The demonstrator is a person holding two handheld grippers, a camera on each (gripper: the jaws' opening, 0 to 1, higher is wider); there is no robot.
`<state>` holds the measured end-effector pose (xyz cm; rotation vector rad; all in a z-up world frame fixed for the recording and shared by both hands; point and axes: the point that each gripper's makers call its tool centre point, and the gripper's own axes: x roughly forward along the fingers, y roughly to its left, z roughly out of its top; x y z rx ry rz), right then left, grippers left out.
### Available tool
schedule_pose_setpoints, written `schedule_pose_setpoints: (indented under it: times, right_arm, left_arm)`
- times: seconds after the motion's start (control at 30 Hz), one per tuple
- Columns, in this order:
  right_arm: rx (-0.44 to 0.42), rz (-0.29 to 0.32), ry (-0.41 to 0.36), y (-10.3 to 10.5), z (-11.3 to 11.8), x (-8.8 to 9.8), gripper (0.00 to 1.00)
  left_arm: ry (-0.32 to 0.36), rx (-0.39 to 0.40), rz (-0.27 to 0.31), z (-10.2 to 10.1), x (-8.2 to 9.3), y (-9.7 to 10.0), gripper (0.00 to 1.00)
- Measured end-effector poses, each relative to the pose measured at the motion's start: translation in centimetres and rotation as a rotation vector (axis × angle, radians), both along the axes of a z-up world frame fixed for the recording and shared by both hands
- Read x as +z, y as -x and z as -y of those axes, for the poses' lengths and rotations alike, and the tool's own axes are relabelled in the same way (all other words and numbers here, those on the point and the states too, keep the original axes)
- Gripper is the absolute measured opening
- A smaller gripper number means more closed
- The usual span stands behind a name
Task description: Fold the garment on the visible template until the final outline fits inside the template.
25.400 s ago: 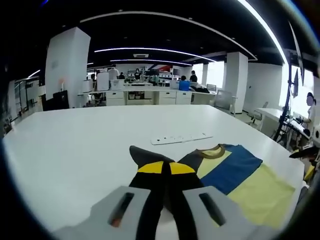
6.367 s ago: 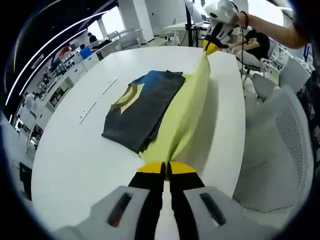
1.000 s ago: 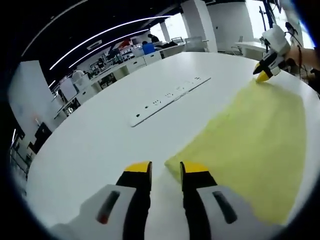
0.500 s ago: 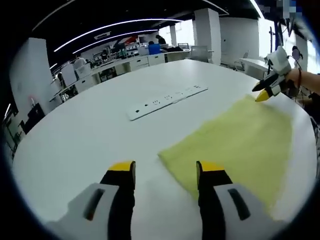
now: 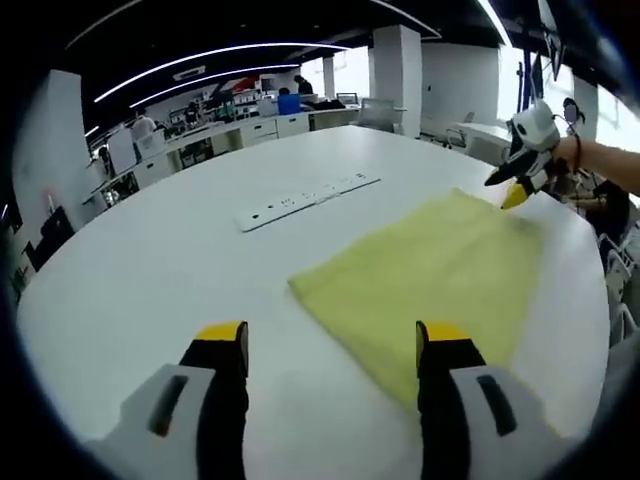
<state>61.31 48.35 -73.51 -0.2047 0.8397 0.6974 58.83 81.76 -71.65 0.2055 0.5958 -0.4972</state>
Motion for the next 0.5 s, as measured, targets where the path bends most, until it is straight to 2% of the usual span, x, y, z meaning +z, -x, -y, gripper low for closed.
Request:
schedule_pose_setpoints:
  times: [0.27, 0.5]
  right_arm:
    - [0.045, -0.026, -0.013, 3.9, -0.4, -0.3, 0.71]
    - [0.034, -0.024, -0.018, 5.8, 0.3, -0.3, 0.69]
  left_arm:
    - [0.044, -0.041, -0.017, 1.1, 0.1, 2.6, 0.66]
    - [0.06, -0.06, -0.039, 1.3, -0.5, 4.5, 0.59]
